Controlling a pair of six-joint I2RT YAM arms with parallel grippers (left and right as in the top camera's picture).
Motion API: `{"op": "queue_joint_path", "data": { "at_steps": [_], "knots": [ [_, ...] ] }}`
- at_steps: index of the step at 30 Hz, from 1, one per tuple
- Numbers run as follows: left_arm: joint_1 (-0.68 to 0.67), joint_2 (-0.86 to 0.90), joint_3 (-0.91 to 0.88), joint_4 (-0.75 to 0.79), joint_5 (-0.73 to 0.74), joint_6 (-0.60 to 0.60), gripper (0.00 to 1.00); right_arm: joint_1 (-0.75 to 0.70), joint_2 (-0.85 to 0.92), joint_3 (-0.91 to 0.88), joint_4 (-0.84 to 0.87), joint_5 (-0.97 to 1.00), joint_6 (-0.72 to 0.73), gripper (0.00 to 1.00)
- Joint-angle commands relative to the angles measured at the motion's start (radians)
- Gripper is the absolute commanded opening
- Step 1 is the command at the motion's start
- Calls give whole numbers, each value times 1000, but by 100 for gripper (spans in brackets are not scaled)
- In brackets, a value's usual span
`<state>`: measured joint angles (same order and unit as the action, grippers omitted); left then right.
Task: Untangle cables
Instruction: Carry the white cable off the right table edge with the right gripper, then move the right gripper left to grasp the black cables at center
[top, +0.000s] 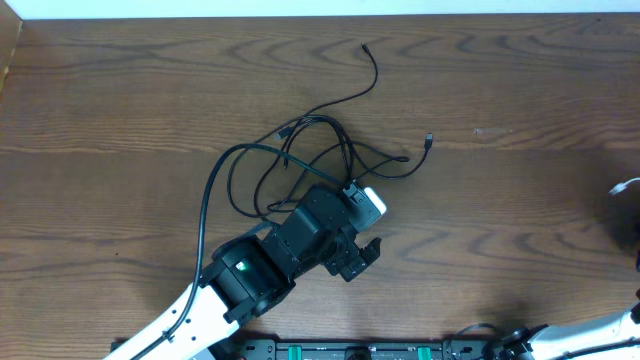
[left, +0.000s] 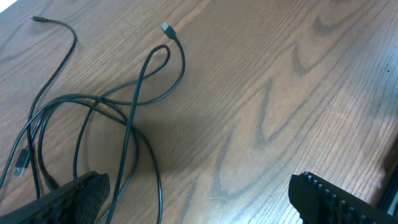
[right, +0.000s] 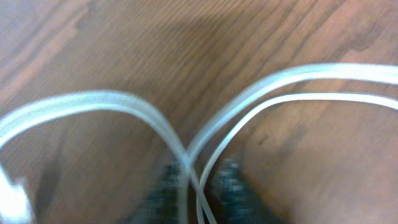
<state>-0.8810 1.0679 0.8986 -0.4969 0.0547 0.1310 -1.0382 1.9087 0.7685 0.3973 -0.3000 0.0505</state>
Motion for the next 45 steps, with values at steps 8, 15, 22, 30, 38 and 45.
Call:
{"op": "queue_joint_path", "data": {
  "at_steps": [8, 15, 22, 30, 38, 45],
  "knots": [
    [-2, -2, 22, 0, 13, 2, 96, 17, -60, 205, -195, -24, -34, 35],
    [-2, -2, 22, 0, 13, 2, 96, 32, -154, 310, -328, -24, -41, 59],
    [-2, -2, 22, 0, 13, 2, 96, 82, -288, 332, -413, -30, -40, 83],
    [-2, -2, 22, 0, 13, 2, 97, 247, -408, 332, -551, -124, -40, 99],
    [-2, -2, 22, 0, 13, 2, 96, 510, -420, 332, -751, -269, -35, 99],
    [-2, -2, 22, 0, 13, 2, 96, 747, -420, 332, -800, -457, 30, 99]
  ]
}}
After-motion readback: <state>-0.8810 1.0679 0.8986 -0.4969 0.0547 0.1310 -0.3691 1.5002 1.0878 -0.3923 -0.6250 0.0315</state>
